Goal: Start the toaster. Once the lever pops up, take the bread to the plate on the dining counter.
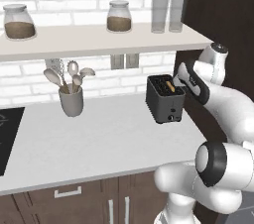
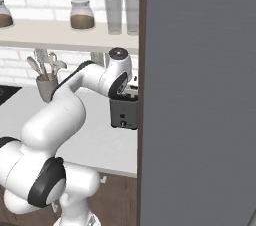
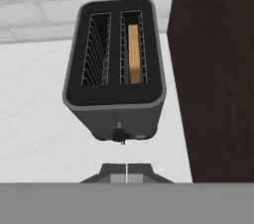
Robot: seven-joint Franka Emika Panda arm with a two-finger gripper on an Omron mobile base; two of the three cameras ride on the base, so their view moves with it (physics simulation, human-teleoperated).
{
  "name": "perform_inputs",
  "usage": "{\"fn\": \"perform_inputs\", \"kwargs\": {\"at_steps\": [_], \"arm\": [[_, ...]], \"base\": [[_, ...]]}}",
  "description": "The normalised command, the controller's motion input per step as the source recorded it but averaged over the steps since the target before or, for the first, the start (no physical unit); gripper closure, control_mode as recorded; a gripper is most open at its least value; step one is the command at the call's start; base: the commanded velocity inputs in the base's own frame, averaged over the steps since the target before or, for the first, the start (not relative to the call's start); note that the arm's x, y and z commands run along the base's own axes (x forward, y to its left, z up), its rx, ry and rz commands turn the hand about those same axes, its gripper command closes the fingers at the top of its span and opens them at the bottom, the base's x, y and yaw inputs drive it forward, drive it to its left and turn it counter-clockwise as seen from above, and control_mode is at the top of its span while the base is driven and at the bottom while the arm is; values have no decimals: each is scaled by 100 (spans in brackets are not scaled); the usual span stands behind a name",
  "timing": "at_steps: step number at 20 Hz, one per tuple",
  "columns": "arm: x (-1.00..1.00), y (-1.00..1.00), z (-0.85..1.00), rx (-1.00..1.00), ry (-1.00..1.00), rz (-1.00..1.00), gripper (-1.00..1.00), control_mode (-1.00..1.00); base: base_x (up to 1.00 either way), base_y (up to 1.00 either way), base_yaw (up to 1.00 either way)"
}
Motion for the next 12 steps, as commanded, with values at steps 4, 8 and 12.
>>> {"fn": "perform_inputs", "kwargs": {"at_steps": [4,8,12], "arm": [[0,0,30,-3,-19,-7,-100,-100],[3,0,0,-10,-15,-7,-100,-100],[0,0,0,-8,-13,-8,-100,-100]], "base": [[0,0,0],[0,0,0],[0,0,0]]}}
